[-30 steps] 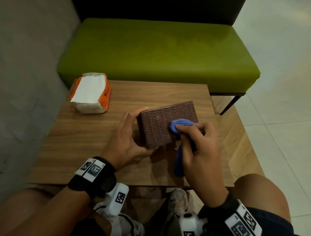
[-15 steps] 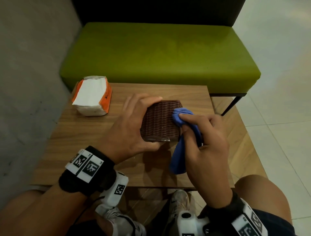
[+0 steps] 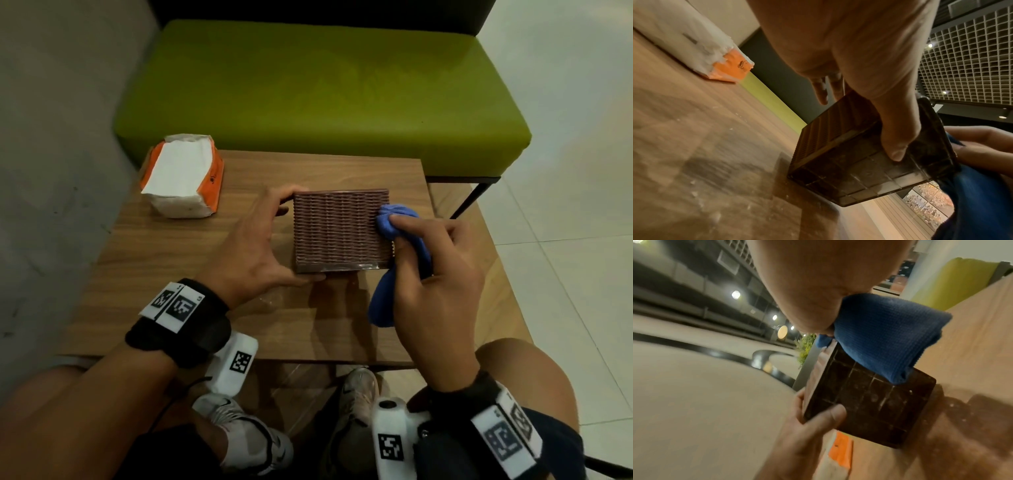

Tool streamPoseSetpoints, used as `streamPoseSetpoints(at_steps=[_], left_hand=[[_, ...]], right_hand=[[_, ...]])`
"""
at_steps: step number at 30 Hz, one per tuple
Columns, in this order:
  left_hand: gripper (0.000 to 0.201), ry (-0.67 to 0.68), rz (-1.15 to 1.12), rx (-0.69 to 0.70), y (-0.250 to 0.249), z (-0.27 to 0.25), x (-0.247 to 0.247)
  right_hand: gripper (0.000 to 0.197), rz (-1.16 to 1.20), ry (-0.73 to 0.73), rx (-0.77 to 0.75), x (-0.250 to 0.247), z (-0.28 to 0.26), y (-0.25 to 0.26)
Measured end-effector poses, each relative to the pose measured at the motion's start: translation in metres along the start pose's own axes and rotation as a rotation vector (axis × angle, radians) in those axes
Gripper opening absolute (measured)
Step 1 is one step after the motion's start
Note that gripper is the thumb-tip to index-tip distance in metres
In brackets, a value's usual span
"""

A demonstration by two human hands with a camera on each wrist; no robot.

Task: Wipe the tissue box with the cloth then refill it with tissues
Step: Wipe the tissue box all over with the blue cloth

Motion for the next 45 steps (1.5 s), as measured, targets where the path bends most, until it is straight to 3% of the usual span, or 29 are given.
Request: streamPoseSetpoints(at_steps=[3,7,12,17,19,22,23,26,28,29,32,34,36,38,40,45], left_hand=[[0.106,0.006,-0.022,0.001,0.001,-0.001,0.005],[0.104,-0.029,-0.037,0.027,-0.001,0.000,0.008],[0.107,-0.068,-0.047,-0.004,0.002,-0.001,0.009],[0.091,-0.080,-0.077,0.038,0.004,-0.003,0.007],[0.103,-0.095,-0.065,0.019,0.006,-0.004,0.004],[0.111,-0.088,-0.010,0.009,0.005,-0.001,0.008],[0.110,-0.085,-0.007,0.017,0.003,0.000,0.010],[0.093,-0.074,-0.050,0.047,0.004,-0.002,0.011],[0.088,-0.074,-0.065,0.056,0.006,-0.005,0.008],[0.093,-0.086,-0.064,0.048,0.007,-0.006,0.006],[0.109,-0.095,-0.023,0.011,0.007,-0.007,0.005],[0.111,-0.092,0.007,0.006,0.005,-0.005,0.010],[0.103,-0.097,-0.005,0.013,0.003,-0.005,0.012],[0.085,-0.097,-0.053,0.010,0.005,-0.007,0.011],[0.084,-0.115,-0.066,-0.003,0.006,-0.010,0.006],[0.109,-0.118,0.012,-0.005,0.006,-0.012,0.004]], right_hand=[[0.024,-0.122,-0.034,-0.107,0.002,-0.015,0.018],[0.028,-0.219,0.098,-0.286,0.021,-0.039,0.040],[0.029,-0.160,-0.093,-0.013,0.005,-0.027,0.016],[0.029,-0.240,0.163,-0.365,0.041,-0.050,0.071],[0.029,-0.221,0.118,-0.299,0.029,-0.032,0.048],[0.028,-0.178,-0.061,-0.013,0.004,-0.014,0.012],[0.027,-0.207,-0.069,0.009,0.006,-0.018,0.018],[0.027,-0.245,0.119,-0.261,0.041,-0.047,0.072],[0.027,-0.229,0.210,-0.381,0.049,-0.051,0.081],[0.028,-0.223,0.195,-0.368,0.045,-0.044,0.071],[0.028,-0.198,0.016,-0.113,0.012,-0.013,0.021],[0.024,-0.207,-0.059,-0.008,0.003,-0.010,0.012],[0.023,-0.257,-0.006,-0.095,0.019,-0.022,0.044],[0.025,-0.272,0.135,-0.312,0.046,-0.042,0.084],[0.027,-0.276,0.211,-0.402,0.054,-0.044,0.089],[0.024,-0.202,-0.059,-0.073,0.005,0.012,0.023]])
Point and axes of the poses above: each hand's wrist, its own z-axis towards the middle knuckle, its own x-axis out of the palm, y = z × x, the point moved 9 cm from there along z, towards the middle knuckle, and after that the axes turned 13 degrees about -z, right-handed, at the moved point
